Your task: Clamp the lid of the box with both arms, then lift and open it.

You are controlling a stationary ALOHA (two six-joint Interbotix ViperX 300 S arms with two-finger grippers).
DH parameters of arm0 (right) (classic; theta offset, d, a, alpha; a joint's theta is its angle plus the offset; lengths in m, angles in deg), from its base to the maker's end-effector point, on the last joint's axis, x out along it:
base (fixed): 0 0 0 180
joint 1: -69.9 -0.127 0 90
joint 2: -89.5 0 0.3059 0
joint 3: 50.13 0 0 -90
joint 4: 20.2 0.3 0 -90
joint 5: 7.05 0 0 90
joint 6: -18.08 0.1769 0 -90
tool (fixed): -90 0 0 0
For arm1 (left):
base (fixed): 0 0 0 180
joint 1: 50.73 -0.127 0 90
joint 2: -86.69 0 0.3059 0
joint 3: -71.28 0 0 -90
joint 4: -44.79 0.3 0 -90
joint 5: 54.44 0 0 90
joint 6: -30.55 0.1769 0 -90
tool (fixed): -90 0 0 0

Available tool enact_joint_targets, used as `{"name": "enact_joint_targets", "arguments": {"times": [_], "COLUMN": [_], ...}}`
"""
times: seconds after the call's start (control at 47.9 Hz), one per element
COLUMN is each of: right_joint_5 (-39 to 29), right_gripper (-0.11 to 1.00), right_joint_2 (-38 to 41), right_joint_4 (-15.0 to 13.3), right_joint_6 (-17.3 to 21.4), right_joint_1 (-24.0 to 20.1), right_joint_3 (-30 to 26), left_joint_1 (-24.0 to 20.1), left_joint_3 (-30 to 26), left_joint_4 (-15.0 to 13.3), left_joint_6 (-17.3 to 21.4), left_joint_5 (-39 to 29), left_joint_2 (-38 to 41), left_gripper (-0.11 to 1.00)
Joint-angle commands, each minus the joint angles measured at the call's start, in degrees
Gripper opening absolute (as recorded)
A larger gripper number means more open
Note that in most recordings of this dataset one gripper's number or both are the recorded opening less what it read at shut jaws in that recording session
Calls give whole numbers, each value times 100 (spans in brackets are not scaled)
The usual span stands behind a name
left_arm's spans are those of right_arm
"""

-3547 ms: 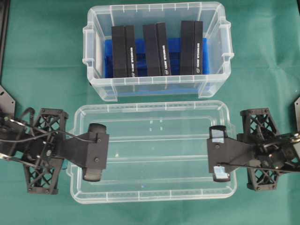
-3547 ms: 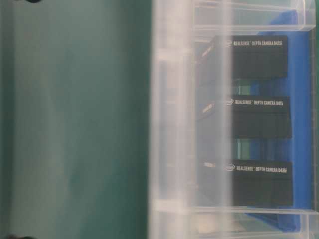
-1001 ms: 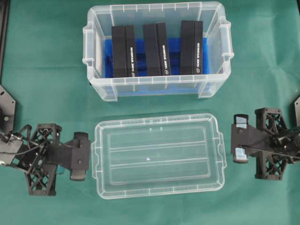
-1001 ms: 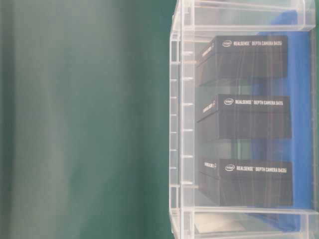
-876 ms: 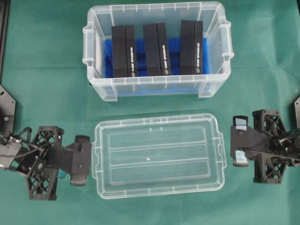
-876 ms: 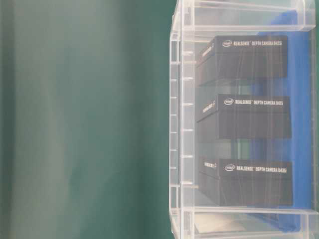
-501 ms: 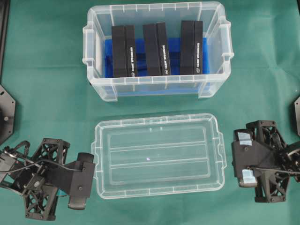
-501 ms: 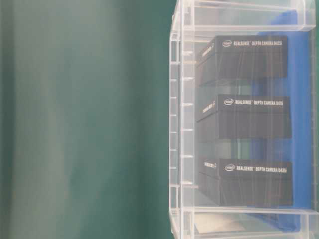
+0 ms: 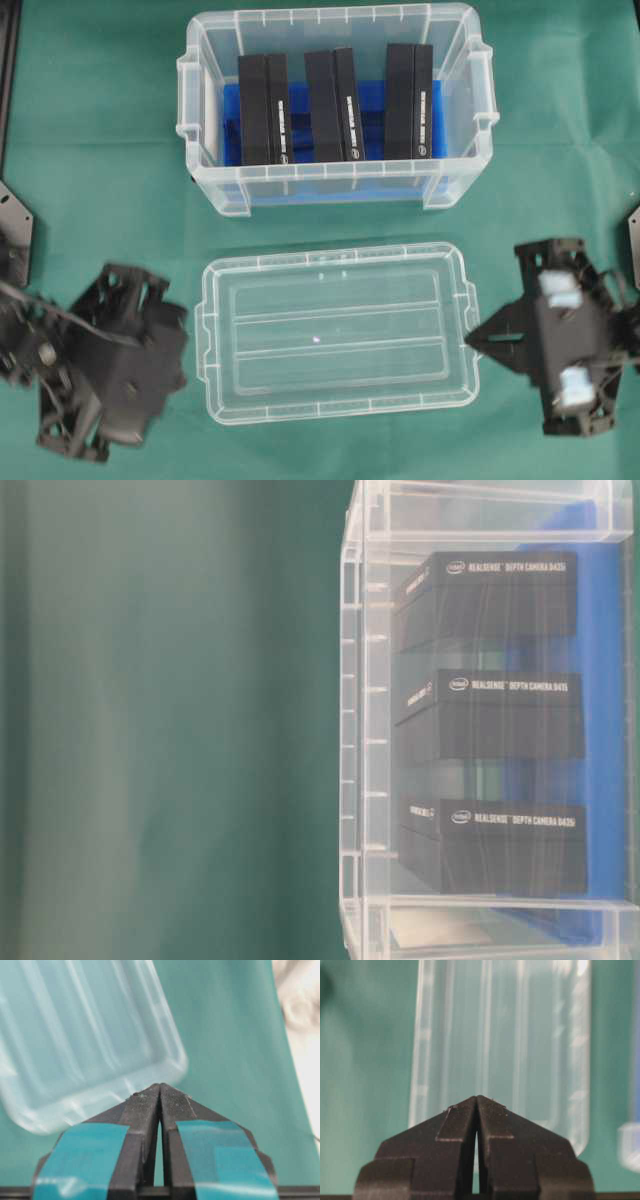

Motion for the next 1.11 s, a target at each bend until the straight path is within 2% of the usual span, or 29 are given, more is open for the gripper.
{"name": "enact_joint_targets", "arguments": {"times": [0.0,0.188,0.271,0.355,0.584,0.772,1.085], "right_joint_5": [26,53,53,53,246,782,2004], "right_gripper": [0,0,0,0,0,0,0], "right_joint_2": [-316,-809,-1028,-1169,-1283,-1283,-1283], "right_joint_4": [-264,-756,-1028,-1160,-1239,-1222,-1204], "right_joint_6": [-18,-53,-88,-176,-773,-1178,-1248], "right_joint_1": [167,598,888,1195,2206,2988,4192], "right_joint_3": [-299,-316,-281,-237,-193,-26,492], "left_joint_1": [-211,-738,-958,-1204,-1872,-2496,-3340], "left_joint_3": [-360,-650,-659,-615,-185,176,668], "left_joint_4": [53,53,53,53,35,26,-9], "left_joint_6": [316,1151,1327,1415,1793,1986,2224], "left_joint_5": [18,88,185,334,1160,1433,2048], "left_joint_2": [-255,-448,-536,-659,-1230,-1652,-1837], "left_gripper": [1,1,1,1,1,1,1]}}
